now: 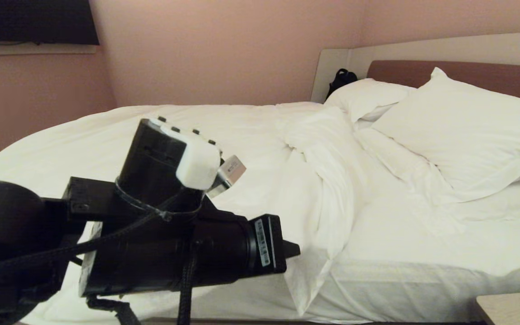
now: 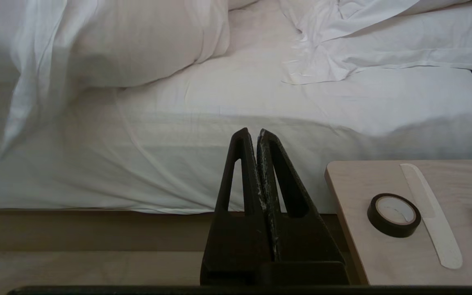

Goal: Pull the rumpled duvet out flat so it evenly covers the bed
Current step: Flatten the corners of the folded blanket

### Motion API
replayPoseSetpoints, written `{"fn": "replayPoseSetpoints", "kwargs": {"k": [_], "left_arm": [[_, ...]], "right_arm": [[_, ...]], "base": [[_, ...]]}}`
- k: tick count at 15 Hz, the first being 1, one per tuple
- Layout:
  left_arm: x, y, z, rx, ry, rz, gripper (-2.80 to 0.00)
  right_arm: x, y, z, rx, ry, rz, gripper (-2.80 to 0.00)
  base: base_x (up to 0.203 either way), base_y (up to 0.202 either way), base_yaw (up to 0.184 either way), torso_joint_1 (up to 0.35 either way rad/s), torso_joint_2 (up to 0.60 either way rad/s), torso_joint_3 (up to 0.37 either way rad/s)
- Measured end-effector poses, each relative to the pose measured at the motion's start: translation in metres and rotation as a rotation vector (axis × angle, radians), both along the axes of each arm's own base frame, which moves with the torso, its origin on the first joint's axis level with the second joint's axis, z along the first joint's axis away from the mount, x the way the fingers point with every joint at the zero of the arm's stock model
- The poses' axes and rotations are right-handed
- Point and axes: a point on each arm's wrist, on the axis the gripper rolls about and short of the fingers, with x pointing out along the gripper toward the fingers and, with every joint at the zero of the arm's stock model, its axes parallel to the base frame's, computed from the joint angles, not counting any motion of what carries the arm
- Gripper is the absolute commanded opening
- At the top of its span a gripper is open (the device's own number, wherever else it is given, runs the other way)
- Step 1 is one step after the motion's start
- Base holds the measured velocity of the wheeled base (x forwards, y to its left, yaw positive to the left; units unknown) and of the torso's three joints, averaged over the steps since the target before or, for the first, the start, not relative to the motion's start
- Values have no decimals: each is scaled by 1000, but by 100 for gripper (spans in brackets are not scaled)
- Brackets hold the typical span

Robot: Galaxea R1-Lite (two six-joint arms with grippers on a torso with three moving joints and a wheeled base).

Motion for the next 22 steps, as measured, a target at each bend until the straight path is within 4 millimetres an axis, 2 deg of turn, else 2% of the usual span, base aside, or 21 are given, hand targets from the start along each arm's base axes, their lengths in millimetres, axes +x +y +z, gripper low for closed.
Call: {"fn": "replayPoseSetpoints", "kwargs": {"k": [4, 6, 8, 13, 18, 22], "left_arm": [[-4, -1, -12, 75, -48, -48, 0], [-4, 2, -14, 100, -63, -18, 0], [-7, 8, -15, 143, -81, 13, 0], [-29, 33, -20, 331, -20, -53, 0], [-60, 72, 1, 437, -5, -111, 0], [-60, 113, 27, 432, -100, 152, 0]], "right_arm": [[0, 0, 0, 0, 0, -1, -280], [0, 0, 0, 0, 0, 0, -280], [0, 0, 0, 0, 0, 0, -280], [0, 0, 0, 0, 0, 0, -280], [0, 0, 0, 0, 0, 0, -280], [0, 0, 0, 0, 0, 0, -280]], "base": [[0, 0, 0, 0, 0, 0], [0, 0, 0, 0, 0, 0], [0, 0, 0, 0, 0, 0], [0, 0, 0, 0, 0, 0], [0, 0, 0, 0, 0, 0], [0, 0, 0, 0, 0, 0]]}}
